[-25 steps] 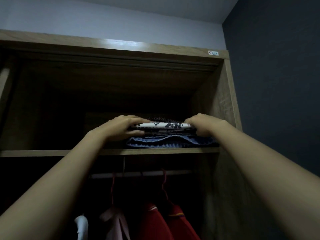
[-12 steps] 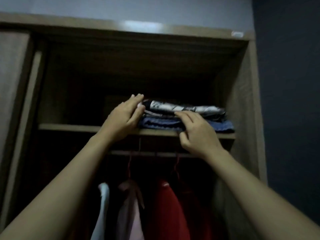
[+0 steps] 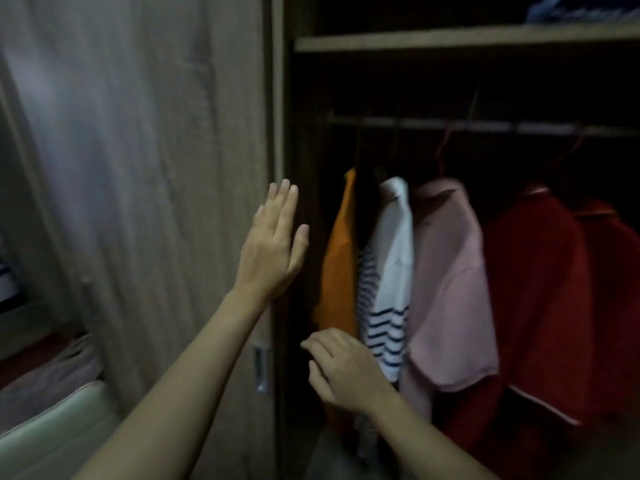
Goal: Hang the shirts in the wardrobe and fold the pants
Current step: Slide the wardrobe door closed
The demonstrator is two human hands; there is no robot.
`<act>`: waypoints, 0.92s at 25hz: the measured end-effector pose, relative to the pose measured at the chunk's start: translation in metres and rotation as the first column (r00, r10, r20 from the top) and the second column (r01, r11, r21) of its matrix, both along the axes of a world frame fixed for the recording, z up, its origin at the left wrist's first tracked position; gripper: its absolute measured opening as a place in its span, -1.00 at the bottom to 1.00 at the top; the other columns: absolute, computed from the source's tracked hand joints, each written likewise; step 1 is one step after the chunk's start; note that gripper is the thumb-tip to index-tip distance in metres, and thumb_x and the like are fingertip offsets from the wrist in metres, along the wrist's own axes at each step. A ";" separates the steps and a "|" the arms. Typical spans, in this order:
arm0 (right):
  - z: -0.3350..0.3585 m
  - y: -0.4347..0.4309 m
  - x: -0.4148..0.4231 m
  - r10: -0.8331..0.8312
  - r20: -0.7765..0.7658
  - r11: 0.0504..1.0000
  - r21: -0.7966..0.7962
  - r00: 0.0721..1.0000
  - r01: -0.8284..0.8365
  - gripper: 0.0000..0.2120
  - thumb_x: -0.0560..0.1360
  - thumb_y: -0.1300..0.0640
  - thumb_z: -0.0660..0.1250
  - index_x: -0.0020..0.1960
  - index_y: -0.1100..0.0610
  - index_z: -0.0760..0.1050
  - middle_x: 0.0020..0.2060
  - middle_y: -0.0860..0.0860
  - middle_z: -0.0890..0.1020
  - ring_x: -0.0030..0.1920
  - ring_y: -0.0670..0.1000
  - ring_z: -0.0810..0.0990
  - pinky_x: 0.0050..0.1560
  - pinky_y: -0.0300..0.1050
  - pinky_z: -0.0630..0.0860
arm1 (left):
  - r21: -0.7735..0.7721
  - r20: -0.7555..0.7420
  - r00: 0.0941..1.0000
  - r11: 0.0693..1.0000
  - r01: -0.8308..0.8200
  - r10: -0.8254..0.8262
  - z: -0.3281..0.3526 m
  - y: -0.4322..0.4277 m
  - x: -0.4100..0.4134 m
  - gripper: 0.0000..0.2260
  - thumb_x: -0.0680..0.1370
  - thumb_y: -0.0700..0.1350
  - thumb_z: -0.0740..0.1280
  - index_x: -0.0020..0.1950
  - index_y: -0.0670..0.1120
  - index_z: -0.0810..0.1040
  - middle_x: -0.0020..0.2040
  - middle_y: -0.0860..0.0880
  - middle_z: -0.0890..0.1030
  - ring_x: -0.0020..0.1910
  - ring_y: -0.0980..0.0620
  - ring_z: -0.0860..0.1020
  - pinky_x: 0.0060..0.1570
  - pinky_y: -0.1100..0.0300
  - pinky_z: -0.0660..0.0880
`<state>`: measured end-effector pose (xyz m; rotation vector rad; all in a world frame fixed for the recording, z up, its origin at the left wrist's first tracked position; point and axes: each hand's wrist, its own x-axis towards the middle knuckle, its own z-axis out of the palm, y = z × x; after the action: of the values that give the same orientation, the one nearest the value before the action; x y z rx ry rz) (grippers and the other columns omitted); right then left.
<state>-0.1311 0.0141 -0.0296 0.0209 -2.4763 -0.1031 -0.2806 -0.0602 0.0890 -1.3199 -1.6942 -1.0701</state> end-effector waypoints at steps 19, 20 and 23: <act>-0.131 -0.056 -0.162 -0.469 0.528 0.678 0.729 0.708 -0.093 -0.51 0.56 0.05 0.18 0.43 0.21 0.24 0.40 0.16 0.27 0.41 0.14 0.22 0.46 0.06 0.09 | -0.090 -0.157 0.985 0.992 -0.088 0.074 -0.105 -0.017 -0.134 -0.43 0.63 0.08 -0.07 0.49 0.02 -0.36 0.48 0.12 -0.41 0.49 0.10 -0.28 0.47 0.01 0.03; -0.131 -0.056 -0.161 -0.486 0.536 0.649 0.750 0.691 -0.126 -0.51 0.54 0.06 0.22 0.43 0.19 0.26 0.41 0.16 0.26 0.42 0.14 0.21 0.46 0.05 0.11 | -0.088 -0.150 0.986 0.993 -0.083 0.069 -0.105 -0.017 -0.134 -0.44 0.63 0.07 -0.07 0.49 0.02 -0.36 0.48 0.12 -0.42 0.49 0.10 -0.28 0.47 -0.01 0.04; -0.126 -0.059 -0.158 -0.505 0.541 0.618 0.770 0.672 -0.155 -0.48 0.50 0.10 0.29 0.42 0.19 0.27 0.40 0.16 0.26 0.41 0.15 0.22 0.44 0.05 0.15 | -0.078 -0.146 0.987 0.994 -0.077 0.065 -0.107 -0.015 -0.131 -0.45 0.64 0.08 -0.09 0.49 0.01 -0.34 0.48 0.12 -0.41 0.49 0.10 -0.28 0.48 0.03 -0.03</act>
<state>-0.2890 -0.0445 -0.1557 0.1954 -2.9712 -1.5712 -0.4116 -0.0753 -0.0180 -1.3447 -1.6801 -0.8512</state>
